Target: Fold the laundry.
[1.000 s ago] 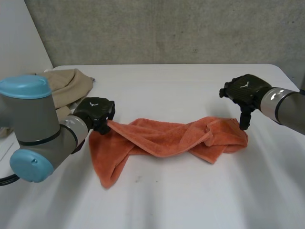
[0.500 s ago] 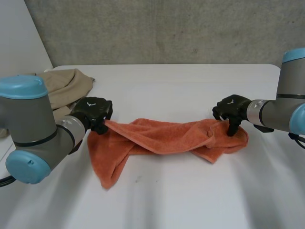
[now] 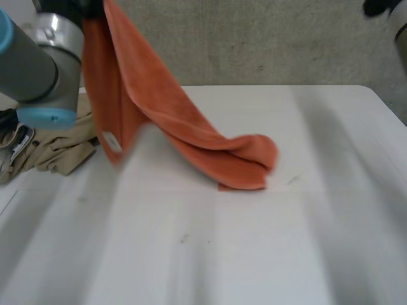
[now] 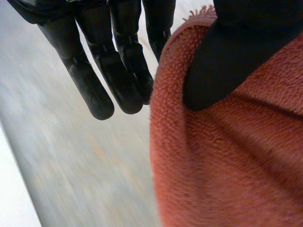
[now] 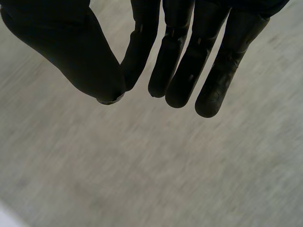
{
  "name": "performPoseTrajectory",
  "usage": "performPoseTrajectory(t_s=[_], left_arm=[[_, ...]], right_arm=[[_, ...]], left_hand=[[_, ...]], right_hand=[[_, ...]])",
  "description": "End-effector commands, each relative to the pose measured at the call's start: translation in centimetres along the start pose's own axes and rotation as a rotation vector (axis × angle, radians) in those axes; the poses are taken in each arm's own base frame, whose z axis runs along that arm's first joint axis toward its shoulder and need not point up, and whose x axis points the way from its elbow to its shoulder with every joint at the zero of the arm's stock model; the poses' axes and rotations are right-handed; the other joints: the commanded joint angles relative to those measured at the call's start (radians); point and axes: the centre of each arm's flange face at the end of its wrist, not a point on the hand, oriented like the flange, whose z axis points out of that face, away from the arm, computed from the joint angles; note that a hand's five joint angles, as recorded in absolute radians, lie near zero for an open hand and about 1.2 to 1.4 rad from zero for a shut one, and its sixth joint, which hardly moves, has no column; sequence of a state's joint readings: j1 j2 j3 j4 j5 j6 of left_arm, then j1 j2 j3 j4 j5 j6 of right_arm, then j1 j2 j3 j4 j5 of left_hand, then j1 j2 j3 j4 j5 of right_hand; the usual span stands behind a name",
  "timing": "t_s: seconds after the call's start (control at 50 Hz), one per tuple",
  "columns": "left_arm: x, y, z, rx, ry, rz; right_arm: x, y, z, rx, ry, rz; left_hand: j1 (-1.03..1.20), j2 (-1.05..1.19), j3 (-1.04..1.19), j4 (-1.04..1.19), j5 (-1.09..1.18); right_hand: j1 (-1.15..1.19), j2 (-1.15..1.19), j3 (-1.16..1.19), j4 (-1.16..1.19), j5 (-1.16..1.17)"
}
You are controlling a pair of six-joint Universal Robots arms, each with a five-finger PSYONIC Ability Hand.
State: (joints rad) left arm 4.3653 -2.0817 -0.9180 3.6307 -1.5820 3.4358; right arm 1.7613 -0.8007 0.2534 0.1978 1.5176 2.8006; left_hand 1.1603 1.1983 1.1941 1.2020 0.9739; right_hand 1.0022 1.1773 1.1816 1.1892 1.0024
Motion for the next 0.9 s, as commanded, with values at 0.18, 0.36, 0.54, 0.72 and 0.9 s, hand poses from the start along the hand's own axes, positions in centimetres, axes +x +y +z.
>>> performPoseTrajectory(t_s=[0.18, 0.36, 0.54, 0.72, 0.9], left_arm=[[3.4, 1.6, -5.5, -0.114, 0.128, -0.032], [3.0, -2.3, -8.6, -0.118, 0.169, -0.043], [0.9, -8.2, -9.5, -0.066, 0.153, -0.048], [-0.3, -12.4, -10.4, -0.013, 0.145, -0.056], [-1.1, -14.8, -11.2, 0.035, 0.132, -0.059]], right_arm=[[-4.4, 5.7, -5.9, -0.28, -0.315, 0.049], [-6.7, 8.7, -7.8, -0.348, -0.485, 0.003], [-9.4, 10.7, -8.9, -0.42, -0.595, 0.059], [-16.7, 9.0, -11.7, -0.417, -0.743, 0.175], [-22.5, 8.6, -14.0, -0.41, -0.853, 0.236]], left_hand=[[0.236, 0.198, 0.202, 0.194, 0.248], [0.236, 0.198, 0.202, 0.194, 0.248], [0.236, 0.198, 0.202, 0.194, 0.248], [0.236, 0.198, 0.202, 0.194, 0.248], [0.236, 0.198, 0.202, 0.194, 0.248]], right_hand=[[-0.6, -0.775, -0.78, -0.787, -0.775], [-0.828, -1.003, -1.007, -1.015, -1.002], [-0.828, -1.003, -1.007, -1.015, -1.002], [-0.828, -1.003, -1.007, -1.015, -1.002], [-0.828, -1.003, -1.007, -1.015, -1.002]])
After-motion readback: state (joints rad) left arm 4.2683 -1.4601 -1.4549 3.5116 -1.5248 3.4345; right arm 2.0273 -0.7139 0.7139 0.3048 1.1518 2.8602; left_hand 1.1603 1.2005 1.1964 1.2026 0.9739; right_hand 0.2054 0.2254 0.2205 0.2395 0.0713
